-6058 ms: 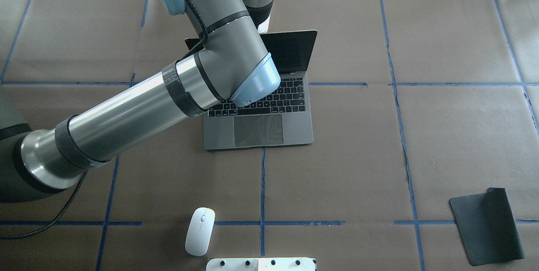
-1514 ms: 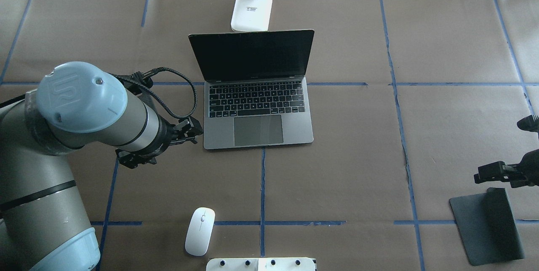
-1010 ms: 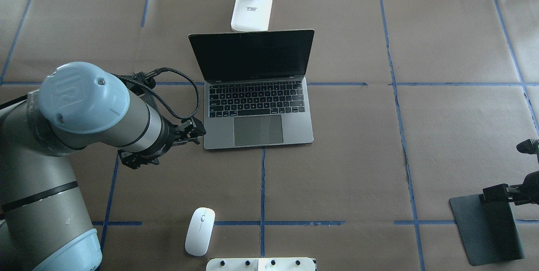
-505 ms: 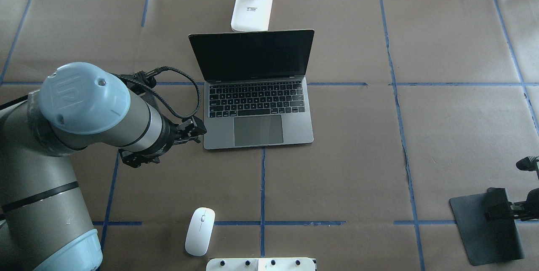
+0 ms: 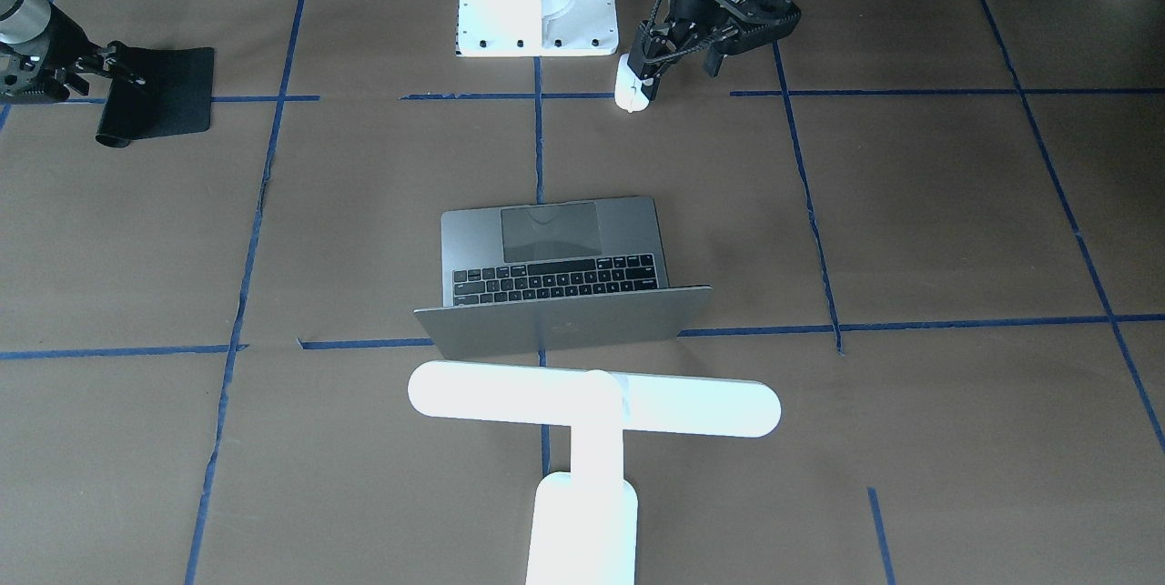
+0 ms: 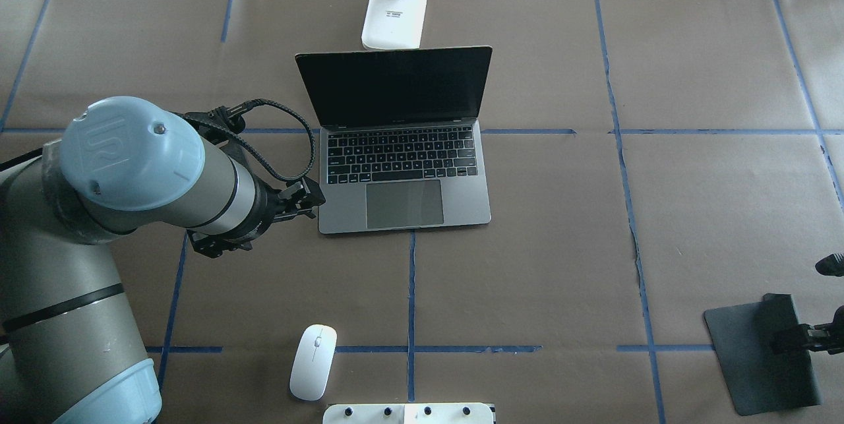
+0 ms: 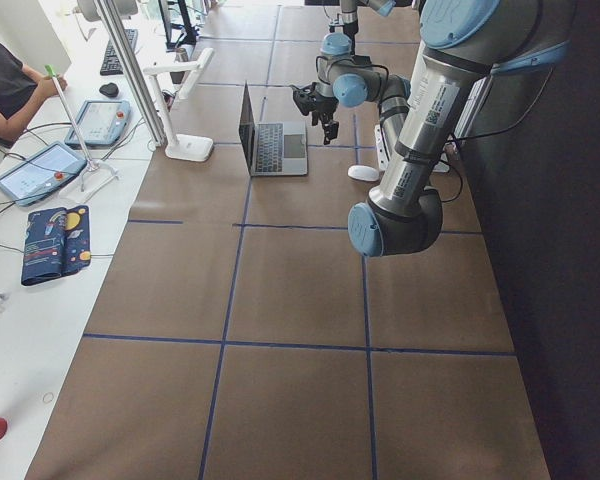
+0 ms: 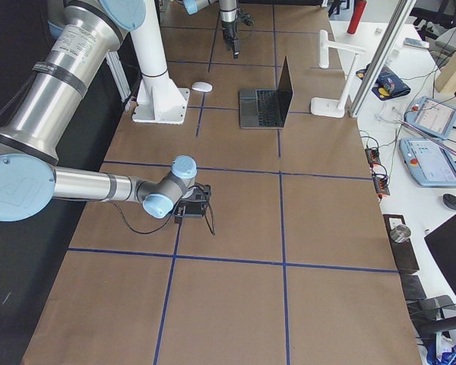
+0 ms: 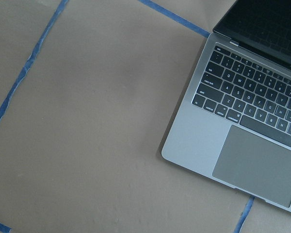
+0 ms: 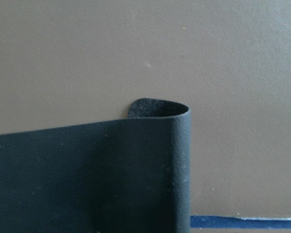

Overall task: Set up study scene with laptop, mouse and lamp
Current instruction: 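Lower the right gripper and grasp the black mouse pad's edge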

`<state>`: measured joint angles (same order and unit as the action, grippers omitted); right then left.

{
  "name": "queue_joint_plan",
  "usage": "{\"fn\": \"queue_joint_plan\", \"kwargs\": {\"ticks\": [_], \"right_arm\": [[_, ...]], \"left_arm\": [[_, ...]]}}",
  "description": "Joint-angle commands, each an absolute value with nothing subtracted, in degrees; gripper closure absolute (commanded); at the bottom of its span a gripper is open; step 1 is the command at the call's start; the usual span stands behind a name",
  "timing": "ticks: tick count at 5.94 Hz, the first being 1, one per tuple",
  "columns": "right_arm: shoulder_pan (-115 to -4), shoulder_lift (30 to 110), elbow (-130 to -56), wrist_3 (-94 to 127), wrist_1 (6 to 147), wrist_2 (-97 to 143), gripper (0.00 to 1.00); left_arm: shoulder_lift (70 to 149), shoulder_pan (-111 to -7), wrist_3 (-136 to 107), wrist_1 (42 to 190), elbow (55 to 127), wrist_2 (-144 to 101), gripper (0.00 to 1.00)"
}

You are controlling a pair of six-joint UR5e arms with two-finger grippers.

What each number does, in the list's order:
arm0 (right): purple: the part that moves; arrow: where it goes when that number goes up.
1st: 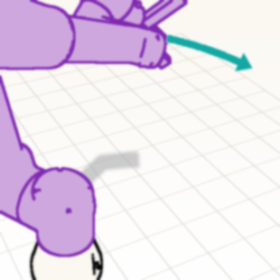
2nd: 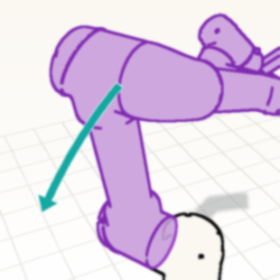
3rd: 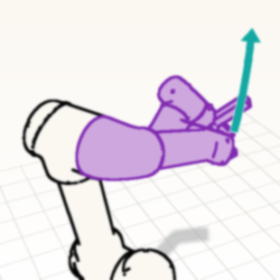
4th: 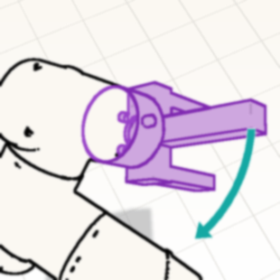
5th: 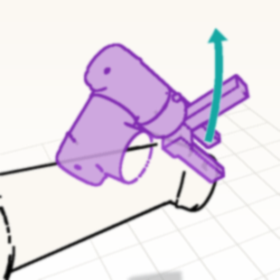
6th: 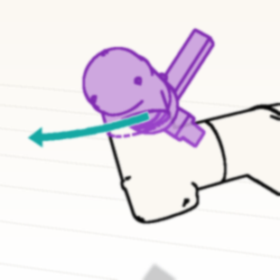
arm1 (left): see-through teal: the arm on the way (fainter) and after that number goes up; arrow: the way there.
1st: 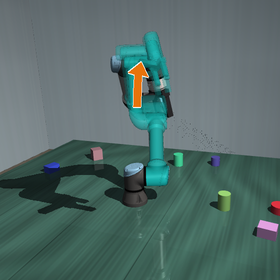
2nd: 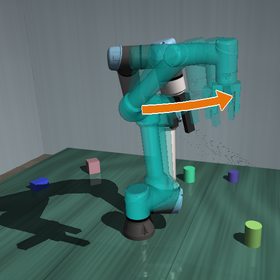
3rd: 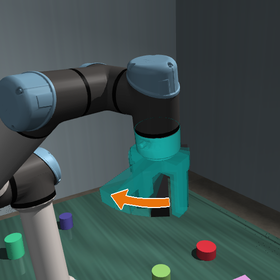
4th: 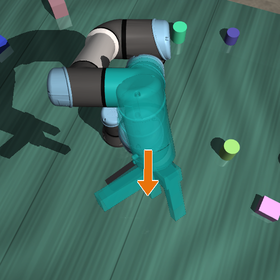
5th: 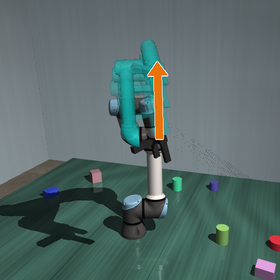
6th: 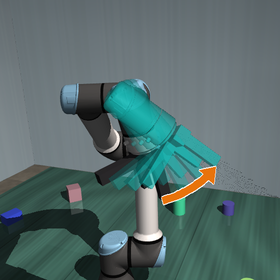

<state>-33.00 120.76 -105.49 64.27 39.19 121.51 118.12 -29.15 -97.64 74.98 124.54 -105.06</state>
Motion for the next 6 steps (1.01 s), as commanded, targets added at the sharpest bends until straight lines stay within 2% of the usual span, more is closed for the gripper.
{"fn": "queue_joint_plan", "kwargs": {"ticks": [1,2,3,5,6], "right_arm": [[-32.1,120.8,-105.3,64.2,39.1,121.5,0.49],[-32.1,120.8,-105.3,64.2,39.1,121.0,0.79],[-32.1,120.8,-105.3,64.2,39.1,120.0,0.91],[-32.3,120.8,-105.6,64.2,38.7,120.1,1.00],[-32.7,120.8,-107.6,64.3,38.6,119.9,1.00]], "left_arm": [[118.0,-29.3,-97.7,75.0,124.5,-105.0,0.00],[118.0,-29.3,-97.8,75.0,124.5,-105.0,0.00],[118.0,-29.3,-97.8,75.0,124.5,-104.7,0.00],[118.0,-29.0,-98.3,75.1,124.4,-101.9,0.00],[118.0,-29.0,-98.3,75.1,124.4,-101.4,0.00]]}}
